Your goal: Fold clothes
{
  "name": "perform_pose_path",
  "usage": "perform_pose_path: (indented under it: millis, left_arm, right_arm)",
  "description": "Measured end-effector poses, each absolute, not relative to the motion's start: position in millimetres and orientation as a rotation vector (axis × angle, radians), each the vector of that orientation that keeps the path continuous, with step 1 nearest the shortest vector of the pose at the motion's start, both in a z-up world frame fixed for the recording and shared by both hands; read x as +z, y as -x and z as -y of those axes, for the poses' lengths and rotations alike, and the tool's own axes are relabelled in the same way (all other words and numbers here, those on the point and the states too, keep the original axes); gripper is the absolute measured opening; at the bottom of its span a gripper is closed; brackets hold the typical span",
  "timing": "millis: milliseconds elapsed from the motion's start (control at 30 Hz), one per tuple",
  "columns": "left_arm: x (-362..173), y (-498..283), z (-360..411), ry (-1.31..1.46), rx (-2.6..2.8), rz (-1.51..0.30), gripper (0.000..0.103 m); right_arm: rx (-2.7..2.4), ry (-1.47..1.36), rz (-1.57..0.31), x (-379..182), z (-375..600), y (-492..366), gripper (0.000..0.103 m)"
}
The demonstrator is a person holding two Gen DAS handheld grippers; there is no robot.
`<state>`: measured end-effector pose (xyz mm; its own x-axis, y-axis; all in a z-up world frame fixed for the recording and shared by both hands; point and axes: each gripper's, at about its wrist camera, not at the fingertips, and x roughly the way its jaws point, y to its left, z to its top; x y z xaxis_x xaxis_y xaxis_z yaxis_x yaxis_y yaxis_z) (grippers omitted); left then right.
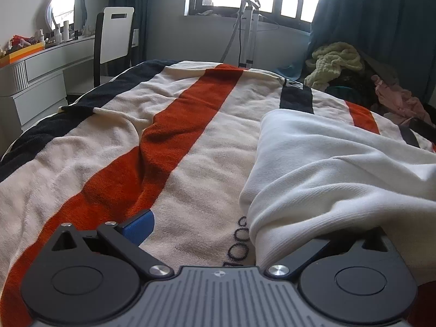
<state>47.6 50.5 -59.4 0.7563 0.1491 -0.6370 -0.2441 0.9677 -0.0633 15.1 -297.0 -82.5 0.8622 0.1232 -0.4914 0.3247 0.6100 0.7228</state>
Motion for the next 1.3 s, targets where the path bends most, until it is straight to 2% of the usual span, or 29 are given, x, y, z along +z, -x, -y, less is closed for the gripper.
perform_pose_path:
  millis: [133, 300, 467, 567, 667, 733, 800, 867, 967, 1033, 1100, 1267, 1300]
  left_arm:
    - [-59, -48, -55, 0.18, 0.212, -0.676, 0.103]
    - [-59, -49, -60, 0.225, 0.207, -0.67, 0.103]
    - [-54, -47, -62, 0.267, 0.192, -0.628, 0.103]
    - [-56, -48, -58, 0.222, 0.209, -0.641, 0.103]
    - [-60, -49, -62, 0.239, 0.207, -0.677, 0.103]
    - [-62, -48, -66, 0.264, 0.198, -0.694, 0.103]
    - [-64, -47, -70, 0.292, 0.196, -0.703, 0.103]
    - [-65, -46, -74, 0.321, 0.196, -0.712, 0.103]
    - [-67, -44, -80, 0.365, 0.195, -0.724, 0.103]
    - [-68, -43, -84, 0.394, 0.194, -0.733, 0.103]
    - [-69, -42, -87, 0.423, 0.193, -0.741, 0.103]
    - [-67, -38, -91, 0.466, 0.167, -0.757, 0.102]
    - [-66, -36, -91, 0.472, 0.158, -0.756, 0.102]
  right_arm:
    - [-0.122, -0.774, -0.478, -54, 280, -29, 0.03]
    - [0.029, -0.738, -0.427, 4, 268, -74, 0.027]
    - [0.203, -0.592, -0.272, 54, 252, -80, 0.027]
    - [0.093, -0.581, -0.34, 24, 266, -76, 0.028]
    - [-0.072, -0.692, -0.562, -42, 298, -72, 0.033]
    - [-0.171, -0.855, -0.707, -90, 321, -63, 0.045]
    - [-0.171, -1.028, -0.71, -110, 336, -51, 0.062]
    - [-0.171, -1.167, -0.712, -126, 348, -41, 0.064]
    - [-0.077, -1.13, -0.737, -118, 335, -46, 0.069]
    - [-0.013, -1.067, -0.778, -116, 323, -54, 0.083]
    - [0.007, -0.973, -0.821, -115, 312, -63, 0.083]
    - [-0.004, -0.951, -0.819, -120, 307, -70, 0.082]
    - [-0.009, -0.954, -0.804, -117, 307, -67, 0.073]
